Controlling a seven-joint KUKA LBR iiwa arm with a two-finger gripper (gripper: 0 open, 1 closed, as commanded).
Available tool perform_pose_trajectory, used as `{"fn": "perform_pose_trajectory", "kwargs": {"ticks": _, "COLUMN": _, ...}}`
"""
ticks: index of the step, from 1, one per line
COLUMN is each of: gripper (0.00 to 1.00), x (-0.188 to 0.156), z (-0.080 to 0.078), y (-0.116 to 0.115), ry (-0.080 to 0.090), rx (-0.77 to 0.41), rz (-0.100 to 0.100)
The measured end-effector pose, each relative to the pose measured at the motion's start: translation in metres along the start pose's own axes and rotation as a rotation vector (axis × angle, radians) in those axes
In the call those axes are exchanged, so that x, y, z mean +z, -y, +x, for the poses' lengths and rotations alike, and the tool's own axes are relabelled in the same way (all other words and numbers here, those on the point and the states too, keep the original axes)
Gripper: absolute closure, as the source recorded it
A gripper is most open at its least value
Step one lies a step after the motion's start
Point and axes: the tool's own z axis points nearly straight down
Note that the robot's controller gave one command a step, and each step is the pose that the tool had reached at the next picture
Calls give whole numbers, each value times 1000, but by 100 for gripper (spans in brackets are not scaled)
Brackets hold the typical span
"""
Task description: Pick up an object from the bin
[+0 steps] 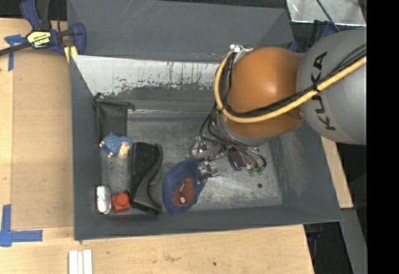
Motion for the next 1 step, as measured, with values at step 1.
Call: {"fn": "perform_pose_trajectory", "kwargs": {"ticks": 1, "gripper": 100, "x": -96, "z": -2, "y": 38, "ry": 1, "rx": -488, "rz": 1}}
